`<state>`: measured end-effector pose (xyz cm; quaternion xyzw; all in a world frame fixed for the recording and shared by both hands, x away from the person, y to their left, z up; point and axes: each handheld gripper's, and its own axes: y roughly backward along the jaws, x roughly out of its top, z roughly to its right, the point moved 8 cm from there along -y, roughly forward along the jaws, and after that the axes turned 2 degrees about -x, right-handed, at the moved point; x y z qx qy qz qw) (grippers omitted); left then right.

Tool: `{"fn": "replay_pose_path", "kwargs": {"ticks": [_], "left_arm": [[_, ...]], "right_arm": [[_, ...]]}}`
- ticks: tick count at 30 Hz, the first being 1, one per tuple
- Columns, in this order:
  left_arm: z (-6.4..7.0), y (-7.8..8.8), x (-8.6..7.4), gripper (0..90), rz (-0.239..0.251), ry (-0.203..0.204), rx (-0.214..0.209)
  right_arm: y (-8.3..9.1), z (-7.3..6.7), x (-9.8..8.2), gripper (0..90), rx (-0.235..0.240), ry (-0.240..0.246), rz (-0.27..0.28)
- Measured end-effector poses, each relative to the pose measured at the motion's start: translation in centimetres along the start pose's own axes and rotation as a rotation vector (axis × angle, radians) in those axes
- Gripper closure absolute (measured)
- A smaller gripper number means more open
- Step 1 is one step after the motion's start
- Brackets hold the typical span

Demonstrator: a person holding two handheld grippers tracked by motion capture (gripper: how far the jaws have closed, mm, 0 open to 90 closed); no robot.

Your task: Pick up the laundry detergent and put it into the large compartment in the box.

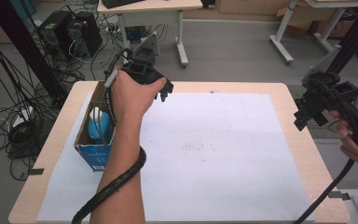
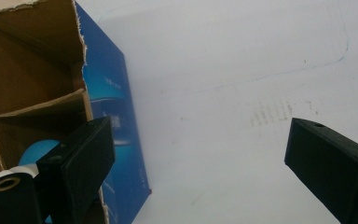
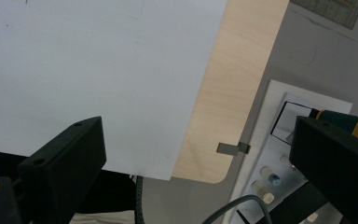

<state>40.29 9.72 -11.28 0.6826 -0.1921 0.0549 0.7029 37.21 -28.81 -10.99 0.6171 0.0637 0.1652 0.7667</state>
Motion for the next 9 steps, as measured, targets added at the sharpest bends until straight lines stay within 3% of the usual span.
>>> {"fn": "replay_pose_path", "kwargs": {"ticks": [9], "left_arm": [[0.11,0.19,-0.19,8.8,0.005,-0.003,-0.009]], "right_arm": [[-0.06,-0.08,-0.06,3.4,-0.002,0.0,-0.001]]}}
